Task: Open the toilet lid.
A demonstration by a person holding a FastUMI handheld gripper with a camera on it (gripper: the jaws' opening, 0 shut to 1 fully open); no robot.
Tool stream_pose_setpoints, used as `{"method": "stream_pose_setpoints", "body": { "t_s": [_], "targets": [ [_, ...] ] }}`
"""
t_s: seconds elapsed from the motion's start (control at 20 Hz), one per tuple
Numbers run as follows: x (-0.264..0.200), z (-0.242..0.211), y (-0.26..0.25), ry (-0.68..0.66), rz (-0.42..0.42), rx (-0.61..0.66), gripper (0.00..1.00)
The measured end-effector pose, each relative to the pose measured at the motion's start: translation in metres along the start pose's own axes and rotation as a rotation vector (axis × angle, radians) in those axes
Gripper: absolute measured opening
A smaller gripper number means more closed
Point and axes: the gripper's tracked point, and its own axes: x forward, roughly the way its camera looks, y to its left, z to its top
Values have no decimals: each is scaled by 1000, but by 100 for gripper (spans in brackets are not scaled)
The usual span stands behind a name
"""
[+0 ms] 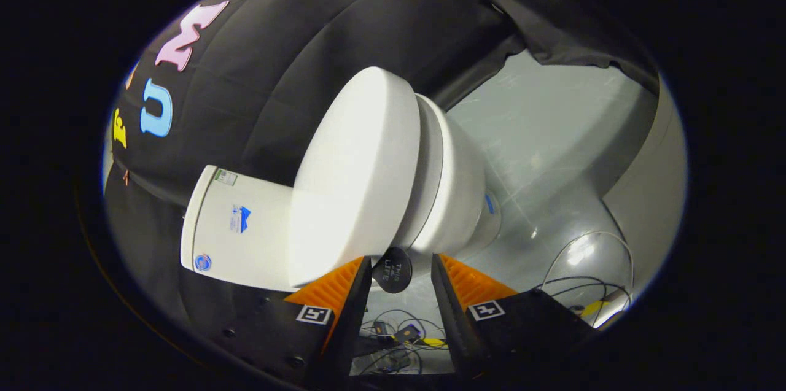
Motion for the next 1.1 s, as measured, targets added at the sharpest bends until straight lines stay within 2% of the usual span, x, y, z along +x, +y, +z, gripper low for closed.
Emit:
{"method": "stream_pose_setpoints", "body": {
  "t_s": [0.05,0.1,0.3,0.35,0.6,0.8,0.85,0.9,1.1],
  "targets": [
    [2,0,-4,-5,-12,-14,54],
    [4,-1,-6,-13,-6,-32,53],
    [7,-2,-7,4,2,0,53],
    [8,-1,-7,-3,0,-2,39],
    [14,-7,-10,35,28,38,39],
    [20,-12,-9,56,53,13,39],
    [-8,3,-14,22,21,53,28],
    [12,-1,-12,32,28,86,17],
    [17,-6,-13,49,38,87,17]
  ]
}}
